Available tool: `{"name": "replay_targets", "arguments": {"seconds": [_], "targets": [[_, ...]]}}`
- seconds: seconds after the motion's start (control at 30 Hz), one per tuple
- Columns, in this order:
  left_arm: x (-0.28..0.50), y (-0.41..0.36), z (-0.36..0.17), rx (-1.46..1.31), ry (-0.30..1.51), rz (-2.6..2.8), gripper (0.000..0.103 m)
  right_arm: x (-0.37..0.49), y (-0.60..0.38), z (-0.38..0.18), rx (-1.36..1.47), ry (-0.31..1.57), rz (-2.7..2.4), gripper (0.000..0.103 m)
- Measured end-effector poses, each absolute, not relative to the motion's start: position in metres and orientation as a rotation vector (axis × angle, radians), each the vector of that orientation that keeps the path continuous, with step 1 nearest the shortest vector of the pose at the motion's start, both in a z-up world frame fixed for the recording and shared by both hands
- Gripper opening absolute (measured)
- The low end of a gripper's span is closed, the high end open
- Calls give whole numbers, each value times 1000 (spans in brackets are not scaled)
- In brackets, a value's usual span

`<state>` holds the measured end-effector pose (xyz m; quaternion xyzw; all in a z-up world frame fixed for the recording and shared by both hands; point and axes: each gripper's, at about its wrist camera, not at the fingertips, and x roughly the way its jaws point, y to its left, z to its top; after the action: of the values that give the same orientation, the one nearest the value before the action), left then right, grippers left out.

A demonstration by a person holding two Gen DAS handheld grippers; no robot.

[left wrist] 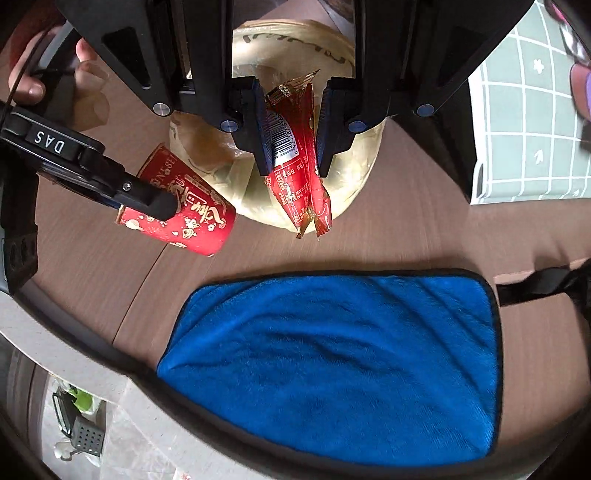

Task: Collect trash
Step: 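Carry wrappers and cup over the yellow bin and open both tools, then return the left tool to the table and grasp the red plastic bag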

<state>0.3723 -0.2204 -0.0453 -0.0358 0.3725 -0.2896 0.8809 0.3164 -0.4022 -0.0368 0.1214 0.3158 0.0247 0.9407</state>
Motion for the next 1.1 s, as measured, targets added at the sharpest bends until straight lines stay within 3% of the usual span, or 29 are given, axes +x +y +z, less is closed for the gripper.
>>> {"name": "replay_targets", "arguments": {"seconds": [0.07, 0.13, 0.17, 0.23, 0.43, 0.67, 1.1], "targets": [[377, -222, -50, -81, 783, -602, 24, 318, -403, -40, 252, 649, 42, 63], [382, -223, -54, -97, 790, -619, 31, 320, -405, -43, 256, 656, 35, 63], [386, -224, -56, -109, 797, -635, 36, 320, -406, -45, 258, 658, 34, 65], [391, -222, -59, -138, 814, -656, 58, 322, -408, -50, 263, 655, 35, 67], [395, -199, -49, -190, 806, -622, 68, 331, -415, -70, 318, 692, 46, 67], [378, -143, -31, -189, 780, -510, 69, 312, -406, -61, 277, 636, 14, 66], [283, 73, 20, -167, 533, -31, 69, 274, -317, -16, 158, 501, 79, 67]]}}
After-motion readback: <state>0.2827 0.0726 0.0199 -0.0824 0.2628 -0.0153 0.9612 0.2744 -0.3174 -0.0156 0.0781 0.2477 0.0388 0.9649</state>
